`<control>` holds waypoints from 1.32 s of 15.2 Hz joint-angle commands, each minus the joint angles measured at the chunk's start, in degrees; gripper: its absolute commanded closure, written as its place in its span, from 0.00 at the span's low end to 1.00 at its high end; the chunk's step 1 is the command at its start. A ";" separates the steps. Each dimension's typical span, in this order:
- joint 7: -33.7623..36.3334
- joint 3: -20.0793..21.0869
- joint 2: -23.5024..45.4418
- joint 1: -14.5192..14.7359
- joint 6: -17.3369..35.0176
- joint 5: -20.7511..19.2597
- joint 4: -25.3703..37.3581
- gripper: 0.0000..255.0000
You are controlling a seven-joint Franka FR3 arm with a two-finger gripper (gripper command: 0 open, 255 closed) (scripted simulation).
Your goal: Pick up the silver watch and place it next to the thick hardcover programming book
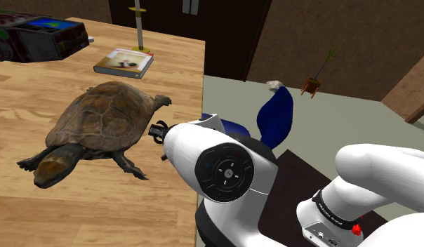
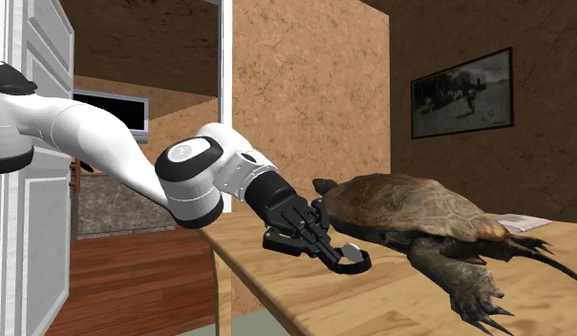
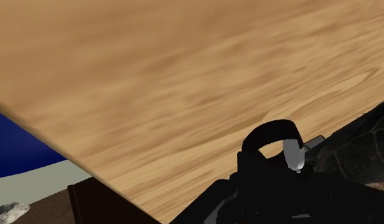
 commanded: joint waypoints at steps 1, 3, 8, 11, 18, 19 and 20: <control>-0.29 -0.70 0.10 0.32 -0.53 -0.23 0.13 1.00; -0.89 -2.11 0.30 0.86 -1.51 -0.70 0.45 1.00; -2.37 -5.55 0.74 2.07 -4.00 -1.84 1.45 1.00; -3.24 -7.53 0.98 2.69 -5.51 -2.51 2.19 1.00; -5.22 -11.90 1.53 3.78 -9.09 -4.05 4.33 1.00; -5.49 -12.49 1.62 3.90 -9.60 -4.27 4.68 1.00; -5.74 -13.01 1.69 4.00 -10.07 -4.46 5.00 1.00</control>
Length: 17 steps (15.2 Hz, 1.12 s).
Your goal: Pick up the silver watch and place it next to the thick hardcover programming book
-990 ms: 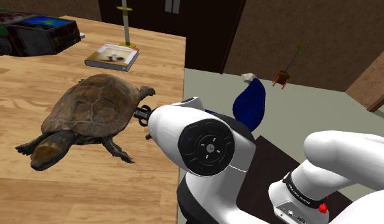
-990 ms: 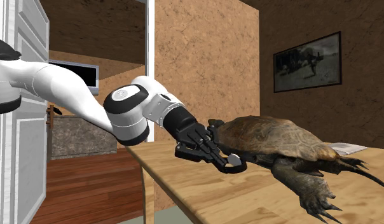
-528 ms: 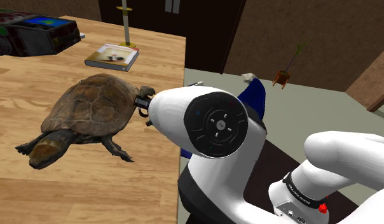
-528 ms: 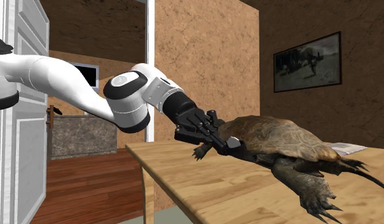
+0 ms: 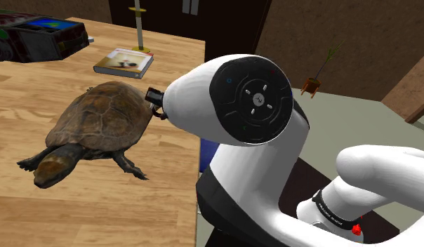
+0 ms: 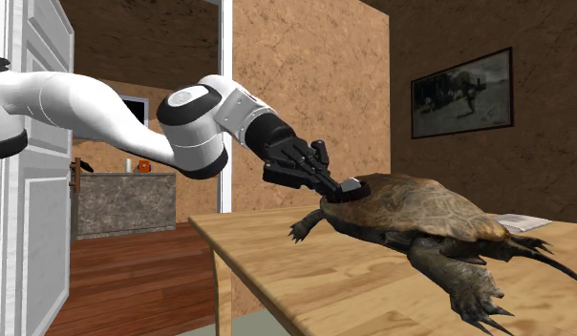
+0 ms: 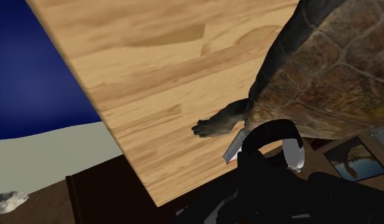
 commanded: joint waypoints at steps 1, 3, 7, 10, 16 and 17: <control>-1.08 -0.25 0.96 -1.49 0.93 -0.26 0.38 1.00; -2.68 0.53 2.79 -4.94 3.63 -0.45 0.81 1.00; -5.74 2.72 6.58 -12.54 8.57 -1.04 2.58 1.00; -7.89 5.01 9.39 -18.88 11.76 -1.63 4.67 1.00; -11.86 11.56 14.40 -33.27 16.61 -3.01 10.81 1.00; -12.50 12.92 15.09 -35.90 17.20 -3.22 12.08 1.00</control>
